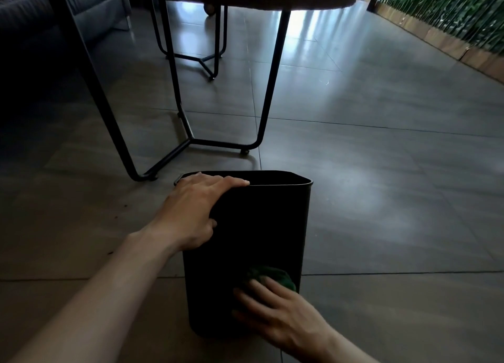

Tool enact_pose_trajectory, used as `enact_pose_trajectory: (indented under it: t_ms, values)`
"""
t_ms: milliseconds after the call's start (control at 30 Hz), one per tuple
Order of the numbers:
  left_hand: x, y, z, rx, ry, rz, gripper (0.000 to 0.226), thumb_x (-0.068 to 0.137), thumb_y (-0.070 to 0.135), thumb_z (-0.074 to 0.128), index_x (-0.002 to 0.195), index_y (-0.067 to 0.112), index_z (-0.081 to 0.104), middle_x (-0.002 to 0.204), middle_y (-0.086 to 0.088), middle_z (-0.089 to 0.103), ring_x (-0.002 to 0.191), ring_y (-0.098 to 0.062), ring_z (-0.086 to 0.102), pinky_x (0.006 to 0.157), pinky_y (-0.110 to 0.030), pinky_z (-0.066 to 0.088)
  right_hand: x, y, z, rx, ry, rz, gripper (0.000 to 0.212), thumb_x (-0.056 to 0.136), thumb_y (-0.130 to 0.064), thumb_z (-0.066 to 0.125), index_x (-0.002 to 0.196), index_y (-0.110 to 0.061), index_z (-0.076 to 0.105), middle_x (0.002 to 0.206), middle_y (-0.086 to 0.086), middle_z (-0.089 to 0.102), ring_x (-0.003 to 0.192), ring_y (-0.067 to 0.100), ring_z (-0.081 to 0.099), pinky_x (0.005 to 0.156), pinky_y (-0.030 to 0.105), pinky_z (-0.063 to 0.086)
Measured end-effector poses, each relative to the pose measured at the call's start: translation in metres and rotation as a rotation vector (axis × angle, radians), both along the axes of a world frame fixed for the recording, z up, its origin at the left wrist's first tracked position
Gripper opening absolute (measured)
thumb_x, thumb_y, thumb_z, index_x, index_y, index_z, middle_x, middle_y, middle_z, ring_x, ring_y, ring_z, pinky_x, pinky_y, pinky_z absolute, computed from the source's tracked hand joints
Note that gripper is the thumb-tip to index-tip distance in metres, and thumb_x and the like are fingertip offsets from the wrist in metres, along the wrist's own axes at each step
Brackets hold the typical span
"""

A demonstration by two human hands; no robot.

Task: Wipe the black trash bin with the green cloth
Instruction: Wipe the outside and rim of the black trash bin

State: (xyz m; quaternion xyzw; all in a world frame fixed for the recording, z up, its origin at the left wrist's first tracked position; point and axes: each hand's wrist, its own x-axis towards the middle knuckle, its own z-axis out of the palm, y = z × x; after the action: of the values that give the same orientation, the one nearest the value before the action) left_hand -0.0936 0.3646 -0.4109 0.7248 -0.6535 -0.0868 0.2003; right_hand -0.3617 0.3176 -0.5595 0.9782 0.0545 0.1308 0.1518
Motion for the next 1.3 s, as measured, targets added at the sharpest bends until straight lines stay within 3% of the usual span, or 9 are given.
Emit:
enact_pose_trajectory:
  t_ms: [300,500,600,733,833,967,1100,1200,1300]
  values:
    - [-0.003,-0.005,0.004,0.001,0.043,0.000,0.088,0.067,0.003,0.070,0.139,0.045,0.043,0.134,0.014,0.059,0.132,-0.017,0.045,0.115,-0.042,0.029,0.027,-0.072,0.100,0.318,-0.463,-0.498,0.045,0.102,-0.017,0.061,0.146,-0.019,0.059,0.157,0.013,0.049,0.148,0.037,0.042,0.114,0.052,0.044]
    - [-0.003,-0.006,0.002,0.003,0.003,0.022,0.087,0.066,0.005,0.070,0.138,0.046,0.043,0.131,0.015,0.060,0.131,-0.018,0.046,0.115,-0.045,0.031,-0.011,-0.027,0.048,0.114,-0.146,-0.284,0.038,0.097,-0.019,0.057,0.133,-0.021,0.069,0.145,0.012,0.062,0.127,0.039,0.061,0.097,0.050,0.056]
    - [-0.004,-0.006,0.003,0.016,-0.010,0.029,0.087,0.067,0.007,0.071,0.137,0.048,0.041,0.131,0.015,0.059,0.131,-0.019,0.046,0.114,-0.044,0.031,-0.038,-0.017,0.037,0.153,-0.016,-0.268,0.050,0.081,-0.027,0.081,0.130,-0.022,0.070,0.138,0.010,0.066,0.122,0.036,0.064,0.091,0.049,0.059]
    - [-0.006,-0.005,0.005,0.020,-0.002,0.035,0.084,0.067,0.005,0.073,0.133,0.047,0.043,0.127,0.015,0.061,0.126,-0.018,0.048,0.109,-0.037,0.032,-0.046,-0.052,0.076,0.573,-0.437,-0.673,0.049,0.067,-0.017,0.090,0.111,-0.024,0.071,0.114,0.005,0.066,0.100,0.034,0.065,0.079,0.040,0.055]
    - [-0.005,-0.003,0.008,0.032,0.036,0.047,0.072,0.065,0.007,0.069,0.120,0.048,0.046,0.108,0.016,0.061,0.115,-0.014,0.050,0.101,-0.033,0.031,-0.049,-0.103,0.122,0.781,-0.647,-1.059,0.028,0.077,-0.041,0.082,0.096,-0.029,0.065,0.096,0.002,0.068,0.086,0.031,0.068,0.074,0.041,0.057]
    - [0.001,0.002,0.009,0.069,0.045,0.044,0.055,0.070,0.012,0.070,0.103,0.047,0.042,0.088,0.019,0.054,0.092,0.009,0.040,0.108,-0.034,0.026,-0.048,-0.150,0.156,0.748,-0.358,-1.165,0.041,0.071,-0.060,0.086,0.099,-0.038,0.065,0.101,-0.003,0.067,0.091,0.026,0.066,0.079,0.041,0.058]
    - [0.012,0.009,0.010,0.144,0.054,0.052,0.043,0.074,0.015,0.068,0.101,0.039,0.045,0.095,0.013,0.057,0.106,-0.010,0.049,0.123,-0.039,0.015,-0.022,-0.150,0.164,0.541,0.150,-0.842,0.052,0.090,-0.048,0.074,0.134,-0.064,0.052,0.124,-0.013,0.053,0.107,0.018,0.060,0.080,0.037,0.053]
    - [0.015,0.014,0.010,0.130,0.069,0.069,0.043,0.072,0.006,0.066,0.102,0.033,0.049,0.097,0.011,0.058,0.107,-0.013,0.049,0.125,-0.039,0.004,-0.006,-0.141,0.170,0.513,0.156,-0.647,0.029,0.095,-0.042,0.069,0.121,-0.052,0.067,0.125,-0.012,0.056,0.108,0.019,0.060,0.078,0.034,0.050]
    - [0.022,0.021,0.009,0.084,0.071,0.117,0.045,0.071,0.004,0.068,0.103,0.031,0.052,0.104,0.006,0.060,0.109,-0.021,0.052,0.122,-0.054,0.018,0.001,-0.126,0.181,0.462,0.171,-0.563,0.023,0.096,-0.046,0.065,0.119,-0.044,0.068,0.124,-0.011,0.057,0.107,0.018,0.058,0.077,0.037,0.052]
